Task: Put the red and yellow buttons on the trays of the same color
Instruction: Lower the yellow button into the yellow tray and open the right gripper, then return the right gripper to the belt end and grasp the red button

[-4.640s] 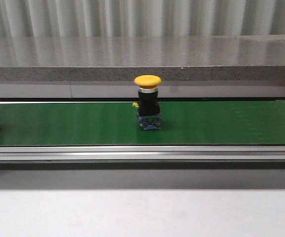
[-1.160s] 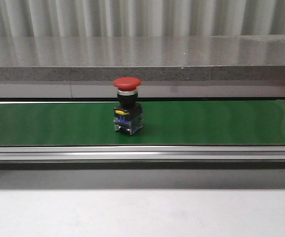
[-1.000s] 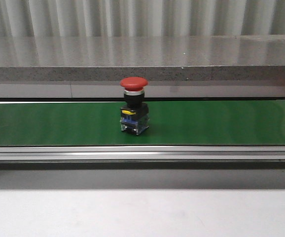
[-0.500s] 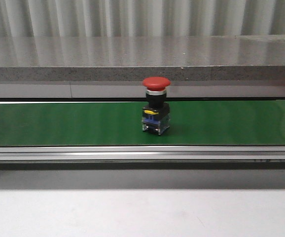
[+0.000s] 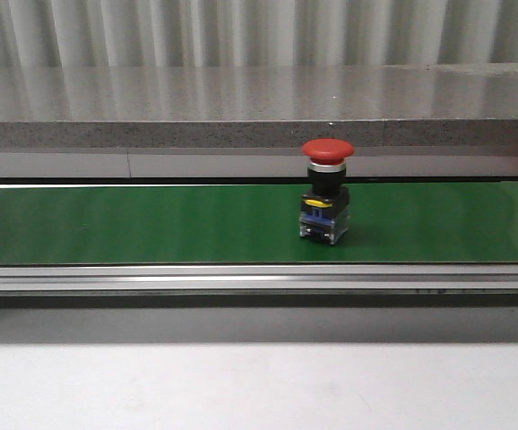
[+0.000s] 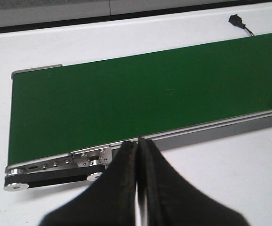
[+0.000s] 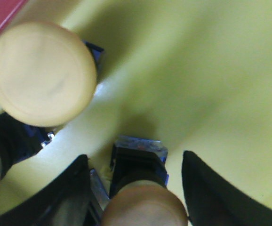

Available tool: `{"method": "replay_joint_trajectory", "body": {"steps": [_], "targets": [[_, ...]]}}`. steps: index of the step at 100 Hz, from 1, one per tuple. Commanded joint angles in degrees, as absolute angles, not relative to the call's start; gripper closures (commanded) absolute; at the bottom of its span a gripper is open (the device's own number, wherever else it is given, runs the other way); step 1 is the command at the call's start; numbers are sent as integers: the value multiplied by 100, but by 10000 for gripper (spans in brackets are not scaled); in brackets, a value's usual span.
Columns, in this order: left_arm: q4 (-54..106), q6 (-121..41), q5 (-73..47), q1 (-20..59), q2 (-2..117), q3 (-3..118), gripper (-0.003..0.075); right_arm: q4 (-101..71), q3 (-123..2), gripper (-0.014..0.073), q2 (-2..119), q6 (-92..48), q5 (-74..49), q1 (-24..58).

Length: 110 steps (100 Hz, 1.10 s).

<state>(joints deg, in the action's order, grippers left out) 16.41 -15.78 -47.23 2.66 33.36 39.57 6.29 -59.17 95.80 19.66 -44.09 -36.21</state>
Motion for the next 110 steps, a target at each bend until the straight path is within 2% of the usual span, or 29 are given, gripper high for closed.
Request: {"method": "replay_joint_trajectory", "body": {"steps": [1, 33, 48, 66, 95, 110], "targets": [[1783, -1581, -4384, 319, 3348, 4105, 740, 792, -6050, 155, 9192, 1979, -4290, -3654], [1783, -1581, -4384, 319, 3348, 4105, 740, 898, -6050, 157, 8152, 1979, -4361, -3647], [1783, -1581, -4384, 319, 3348, 4105, 740, 853, -6050, 157, 7547, 1959, -4452, -3395], [1783, -1581, -4384, 319, 3348, 4105, 740, 853, -6050, 157, 7078, 1909, -4732, -2664], [1783, -1581, -4384, 319, 3348, 4105, 740, 853, -6078, 151, 7032, 1675, -4933, -1122], [1783, -1581, -4384, 319, 3348, 4105, 740, 853, -6078, 32, 7032, 1675, -4939, -589]]}}
